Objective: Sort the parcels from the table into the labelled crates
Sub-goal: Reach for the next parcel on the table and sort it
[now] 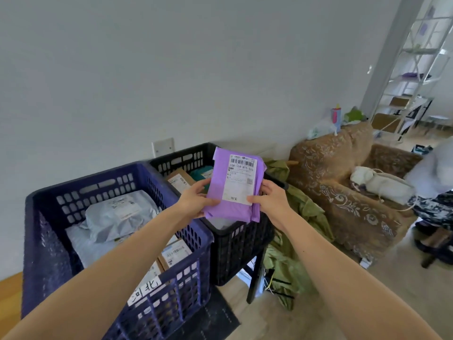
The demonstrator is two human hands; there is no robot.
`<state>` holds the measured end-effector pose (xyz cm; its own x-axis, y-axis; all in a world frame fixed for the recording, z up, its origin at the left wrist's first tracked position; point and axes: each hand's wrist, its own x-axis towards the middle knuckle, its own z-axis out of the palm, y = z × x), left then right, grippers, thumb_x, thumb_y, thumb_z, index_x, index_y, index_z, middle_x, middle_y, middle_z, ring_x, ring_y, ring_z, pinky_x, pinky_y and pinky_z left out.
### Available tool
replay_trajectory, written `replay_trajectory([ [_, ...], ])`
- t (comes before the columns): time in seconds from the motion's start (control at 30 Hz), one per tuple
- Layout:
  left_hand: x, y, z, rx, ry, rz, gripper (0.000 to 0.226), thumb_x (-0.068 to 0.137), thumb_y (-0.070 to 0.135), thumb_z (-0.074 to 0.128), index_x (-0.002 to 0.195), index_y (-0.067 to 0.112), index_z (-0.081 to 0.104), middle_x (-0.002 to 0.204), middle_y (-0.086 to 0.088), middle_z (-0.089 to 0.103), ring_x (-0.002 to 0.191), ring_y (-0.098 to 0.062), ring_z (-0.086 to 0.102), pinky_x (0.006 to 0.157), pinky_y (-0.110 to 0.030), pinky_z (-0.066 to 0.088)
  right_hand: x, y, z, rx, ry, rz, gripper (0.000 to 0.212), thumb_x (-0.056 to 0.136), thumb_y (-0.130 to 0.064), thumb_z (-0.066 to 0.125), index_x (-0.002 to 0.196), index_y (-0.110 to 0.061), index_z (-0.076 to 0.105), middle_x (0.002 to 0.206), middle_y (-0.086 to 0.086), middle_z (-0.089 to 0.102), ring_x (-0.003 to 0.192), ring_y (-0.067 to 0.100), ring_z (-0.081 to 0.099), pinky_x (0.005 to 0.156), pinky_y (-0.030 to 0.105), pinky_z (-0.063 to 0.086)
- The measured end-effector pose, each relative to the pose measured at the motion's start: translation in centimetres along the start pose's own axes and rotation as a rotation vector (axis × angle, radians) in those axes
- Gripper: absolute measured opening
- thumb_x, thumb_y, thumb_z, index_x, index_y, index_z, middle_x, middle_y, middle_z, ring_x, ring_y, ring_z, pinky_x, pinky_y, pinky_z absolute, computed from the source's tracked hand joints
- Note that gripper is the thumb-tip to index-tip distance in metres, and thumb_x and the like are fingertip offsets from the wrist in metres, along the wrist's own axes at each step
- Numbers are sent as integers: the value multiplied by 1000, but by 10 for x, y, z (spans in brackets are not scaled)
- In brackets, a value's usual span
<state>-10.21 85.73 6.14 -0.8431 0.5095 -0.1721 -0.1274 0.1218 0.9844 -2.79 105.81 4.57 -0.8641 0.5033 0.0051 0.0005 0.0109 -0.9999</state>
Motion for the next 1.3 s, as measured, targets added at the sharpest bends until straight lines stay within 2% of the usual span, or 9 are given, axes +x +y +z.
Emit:
replay_trajectory([
  [0.2,64,7,29,-8,130,-16,70,81,-10,65,139,23,45,80,-1,70,67,-17,68,66,-38,58,87,9,-31,-78,-152,23,48,72,8,76,106,-21,59,105,-3,68,96,9,64,72,25,55],
  [0.33,101,13,38,84,200,-33,66,83,-12,60,139,20,45,63,7,64,55,-13,59,53,-29,50,143,11,-51,-184,-221,20,60,71,6,78,124,-10,53,108,3,64,101,20,64,84,35,56],
  [0.43,125,16,38,139,257,-49,65,82,-12,60,138,19,48,78,0,65,62,-16,60,55,-30,51,182,9,-60,-254,-255,-24,63,70,4,80,124,-9,51,110,6,62,90,12,63,69,15,52],
  [0.5,137,17,36,174,297,-68,64,82,-14,59,137,19,49,77,2,66,57,-11,60,49,-25,51,204,7,-60,-323,-302,-74,63,71,0,81,124,-12,49,108,0,58,90,7,58,63,10,46],
  [0.67,161,10,21,292,246,-194,64,83,-12,58,136,24,50,94,2,66,75,-17,59,60,-31,51,245,9,-51,-636,-494,-315,68,78,-4,76,138,-14,45,134,4,51,123,18,50,102,33,44],
  [0.8,175,-3,15,309,165,-333,64,82,-15,57,129,29,54,121,-4,61,102,-27,58,84,-46,53,260,16,-40,-877,-732,-517,70,80,-2,72,142,-20,44,145,0,42,131,15,42,100,24,35],
  [0.93,189,-15,6,322,43,-454,62,83,-15,57,115,38,58,128,-12,55,103,-30,55,84,-41,50,269,31,-21,-1015,-954,-513,75,81,-1,69,145,-27,40,155,-1,28,140,16,30,111,32,33],
  [1.07,206,-28,-1,373,-50,-538,62,82,-13,59,125,31,55,122,0,57,110,-30,57,88,-53,54,277,56,-12,-1140,-1129,-467,77,83,-6,69,147,-32,35,160,0,13,144,21,24,110,31,30],
  [1.3,228,-57,-3,354,-164,-740,66,82,-13,61,127,34,52,131,-5,49,115,-33,55,82,-46,57,291,90,-2,-1222,-1285,-308,82,81,-13,74,148,-35,32,158,1,17,143,21,25,113,30,21],
])
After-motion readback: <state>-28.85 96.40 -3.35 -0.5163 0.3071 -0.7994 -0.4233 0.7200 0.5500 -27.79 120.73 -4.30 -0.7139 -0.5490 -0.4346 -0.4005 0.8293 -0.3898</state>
